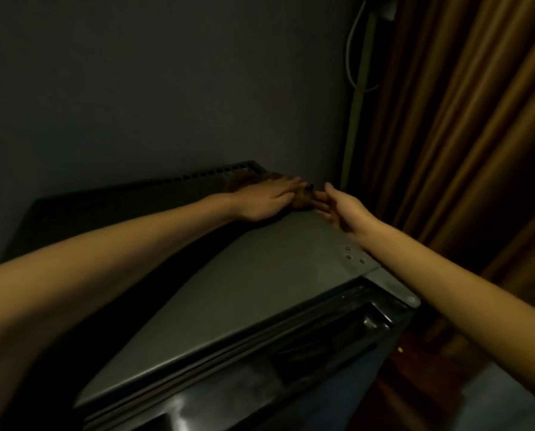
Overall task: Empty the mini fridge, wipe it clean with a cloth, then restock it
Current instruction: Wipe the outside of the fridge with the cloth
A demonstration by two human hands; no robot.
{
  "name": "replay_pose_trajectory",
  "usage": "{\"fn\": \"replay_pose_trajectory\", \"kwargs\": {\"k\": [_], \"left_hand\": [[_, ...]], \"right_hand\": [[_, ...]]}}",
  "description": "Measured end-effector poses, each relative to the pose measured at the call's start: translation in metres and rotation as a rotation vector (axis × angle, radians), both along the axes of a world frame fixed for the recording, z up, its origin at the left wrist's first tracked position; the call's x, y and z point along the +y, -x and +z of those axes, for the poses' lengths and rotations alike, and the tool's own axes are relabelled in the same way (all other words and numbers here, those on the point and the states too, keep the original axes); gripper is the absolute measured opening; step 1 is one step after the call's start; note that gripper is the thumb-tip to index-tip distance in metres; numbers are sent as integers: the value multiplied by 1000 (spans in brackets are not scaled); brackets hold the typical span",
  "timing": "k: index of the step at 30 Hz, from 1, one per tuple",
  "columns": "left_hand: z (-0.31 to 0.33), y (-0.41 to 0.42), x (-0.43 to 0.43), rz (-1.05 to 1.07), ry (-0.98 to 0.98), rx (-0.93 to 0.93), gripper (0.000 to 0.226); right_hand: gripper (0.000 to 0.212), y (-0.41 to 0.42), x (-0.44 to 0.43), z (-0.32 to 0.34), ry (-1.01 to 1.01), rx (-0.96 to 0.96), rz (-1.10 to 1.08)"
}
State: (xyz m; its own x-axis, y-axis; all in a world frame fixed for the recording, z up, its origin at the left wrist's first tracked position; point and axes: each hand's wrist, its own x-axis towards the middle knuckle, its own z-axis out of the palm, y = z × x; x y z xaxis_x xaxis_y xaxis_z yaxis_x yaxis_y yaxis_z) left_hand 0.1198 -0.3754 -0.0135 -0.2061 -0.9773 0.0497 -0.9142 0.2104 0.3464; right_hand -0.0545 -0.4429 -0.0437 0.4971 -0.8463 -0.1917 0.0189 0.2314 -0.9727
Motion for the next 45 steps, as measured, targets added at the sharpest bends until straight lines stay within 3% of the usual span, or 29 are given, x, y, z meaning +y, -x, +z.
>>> {"fn": "replay_pose_trajectory", "kwargs": {"k": [2,6,9,11,13,16,18,23,26,29,35,37,42,45], "left_hand": [[1,36,15,-96,14,19,47],[-14,123,101,-544,122,-65,53],[-19,150,134,-650,216,-112,50],[-7,130,131,-684,153,-79,51],[1,89,112,-555,85,-48,52],[9,20,70,-108,-1,-131,58],[7,4,58,19,-27,-110,53],[-8,80,104,-438,42,-20,52],[-5,68,101,-511,58,30,49],[-1,14,66,-406,57,-14,51],[4,-97,-20,168,10,-14,48],[6,-110,-34,256,2,-22,48],[4,-103,-20,204,-20,-33,50],[-1,-87,26,14,18,-10,50]], "right_hand": [[42,18,-8,0,-61,-59,-56],[50,41,-19,3,-55,-18,-99],[48,36,-15,5,-13,12,-63],[47,29,-11,9,14,11,-40],[46,25,-9,9,12,11,-19],[43,27,-7,4,-7,17,-18],[43,27,-7,0,-1,40,-18],[44,4,-4,6,70,81,14],[42,-20,-4,4,204,175,81],[37,-34,-17,-1,368,295,149],[42,-53,-24,14,529,575,195],[45,-62,-21,22,605,642,195],[46,-91,-18,36,750,643,279],[44,-103,-30,40,642,519,220]]}}
